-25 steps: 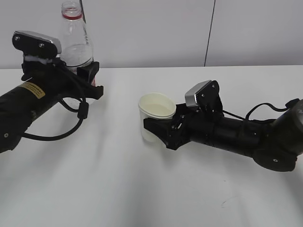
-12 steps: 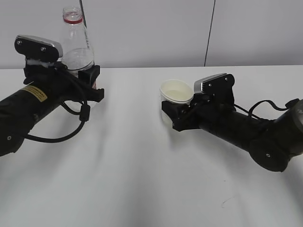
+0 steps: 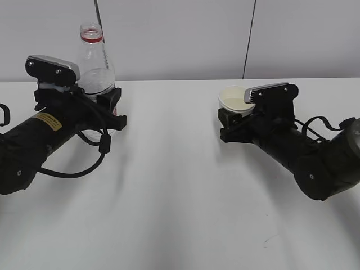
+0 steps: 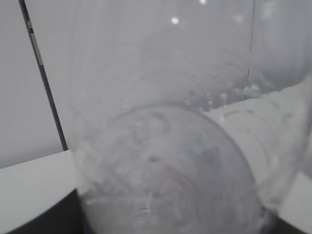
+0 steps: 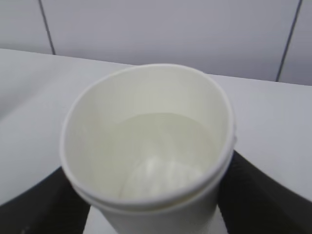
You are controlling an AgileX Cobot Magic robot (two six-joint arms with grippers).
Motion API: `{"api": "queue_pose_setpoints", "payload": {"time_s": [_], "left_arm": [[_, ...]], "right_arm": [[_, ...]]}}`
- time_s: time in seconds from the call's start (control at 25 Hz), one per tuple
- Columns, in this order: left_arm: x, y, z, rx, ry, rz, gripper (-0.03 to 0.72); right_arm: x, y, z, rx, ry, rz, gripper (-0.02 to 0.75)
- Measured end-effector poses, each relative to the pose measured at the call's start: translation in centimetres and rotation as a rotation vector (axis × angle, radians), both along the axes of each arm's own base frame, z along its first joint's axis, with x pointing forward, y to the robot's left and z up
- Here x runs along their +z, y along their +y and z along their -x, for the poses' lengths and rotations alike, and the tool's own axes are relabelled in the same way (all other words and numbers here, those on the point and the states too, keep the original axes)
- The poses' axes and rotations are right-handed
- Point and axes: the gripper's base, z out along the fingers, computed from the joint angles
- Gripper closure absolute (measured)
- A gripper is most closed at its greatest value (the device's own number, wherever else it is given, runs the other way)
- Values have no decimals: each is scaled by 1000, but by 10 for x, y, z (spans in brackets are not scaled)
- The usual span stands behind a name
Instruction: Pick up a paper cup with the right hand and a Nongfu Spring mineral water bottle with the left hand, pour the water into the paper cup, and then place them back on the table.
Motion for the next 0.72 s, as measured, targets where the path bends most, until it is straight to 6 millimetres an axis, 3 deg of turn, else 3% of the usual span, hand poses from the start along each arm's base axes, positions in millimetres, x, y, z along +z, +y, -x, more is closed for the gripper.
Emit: {"api": "queue_pose_setpoints", "payload": {"time_s": [0.56,0.72], "left_arm": [[1,-1,0,-9,-9,-1,347],[1,-1,0,-10,-10,-1,347]], "right_arm": [[3,-12,-3,-140,-41,-11,200],[-4,-13,-3,-151,-39,-10,200]]}}
